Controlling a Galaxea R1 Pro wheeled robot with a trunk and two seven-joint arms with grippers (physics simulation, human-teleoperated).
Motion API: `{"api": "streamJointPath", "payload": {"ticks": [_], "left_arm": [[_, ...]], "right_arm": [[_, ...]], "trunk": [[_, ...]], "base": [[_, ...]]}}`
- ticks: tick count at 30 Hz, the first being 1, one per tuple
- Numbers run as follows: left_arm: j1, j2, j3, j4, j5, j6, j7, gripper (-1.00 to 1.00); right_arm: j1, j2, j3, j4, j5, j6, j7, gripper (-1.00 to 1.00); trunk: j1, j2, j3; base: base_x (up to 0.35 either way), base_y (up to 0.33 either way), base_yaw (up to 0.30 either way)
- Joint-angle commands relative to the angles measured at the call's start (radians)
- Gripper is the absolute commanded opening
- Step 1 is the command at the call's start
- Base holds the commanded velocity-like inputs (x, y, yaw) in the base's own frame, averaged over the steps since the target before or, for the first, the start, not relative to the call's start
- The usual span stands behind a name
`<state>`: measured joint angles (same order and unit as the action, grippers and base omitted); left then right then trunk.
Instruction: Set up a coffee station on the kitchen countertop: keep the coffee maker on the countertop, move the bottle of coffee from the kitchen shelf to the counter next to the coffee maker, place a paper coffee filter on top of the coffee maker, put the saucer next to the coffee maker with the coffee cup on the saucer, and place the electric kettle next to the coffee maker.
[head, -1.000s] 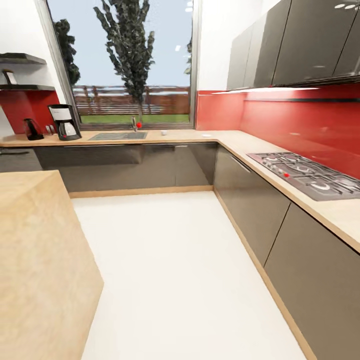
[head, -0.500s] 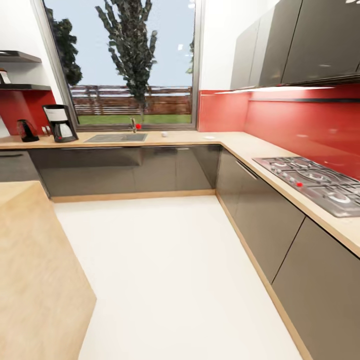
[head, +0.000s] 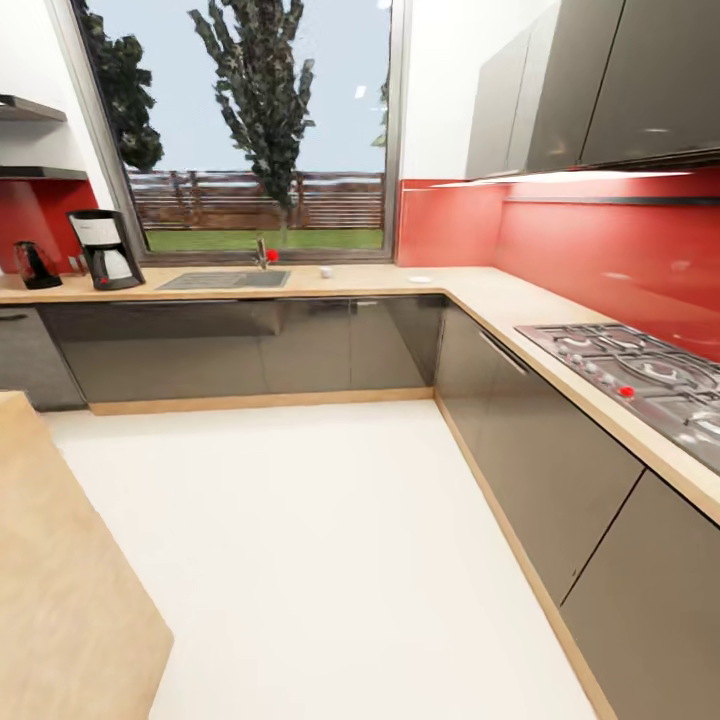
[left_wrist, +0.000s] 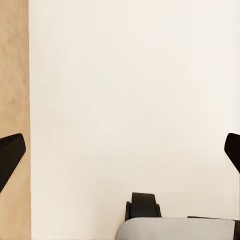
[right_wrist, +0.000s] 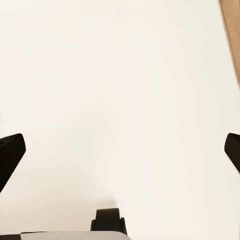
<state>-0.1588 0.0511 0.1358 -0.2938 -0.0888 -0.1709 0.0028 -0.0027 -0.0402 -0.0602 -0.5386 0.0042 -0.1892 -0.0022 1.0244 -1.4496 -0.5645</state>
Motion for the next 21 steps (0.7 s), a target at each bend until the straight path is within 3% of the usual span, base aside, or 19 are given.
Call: {"api": "streamJointPath", "payload": {"ticks": [1, 11, 21], "left_arm": [[-0.001, -0.001, 0.006, 0.001, -0.009, -0.004, 0.000, 1.00], [-0.001, -0.001, 0.007, 0.001, -0.009, -0.004, 0.000, 1.00], [-0.001, 0.001, 0.008, 0.001, -0.009, -0.004, 0.001, 1.00]], "right_arm": [[0.000, 0.000, -0.001, 0.000, 0.000, -0.003, 0.000, 1.00], [0.000, 0.000, -0.002, 0.001, 0.000, -0.004, -0.002, 1.00], [0.000, 0.000, -0.008, -0.001, -0.002, -0.004, -0.001, 1.00]], "trunk": [[0.001, 0.000, -0.001], [0.001, 0.000, -0.001], [0.001, 0.000, -0.001]], "base": [[0.340, 0.000, 0.079], [0.339, 0.000, 0.211], [0.339, -0.001, 0.017]]}}
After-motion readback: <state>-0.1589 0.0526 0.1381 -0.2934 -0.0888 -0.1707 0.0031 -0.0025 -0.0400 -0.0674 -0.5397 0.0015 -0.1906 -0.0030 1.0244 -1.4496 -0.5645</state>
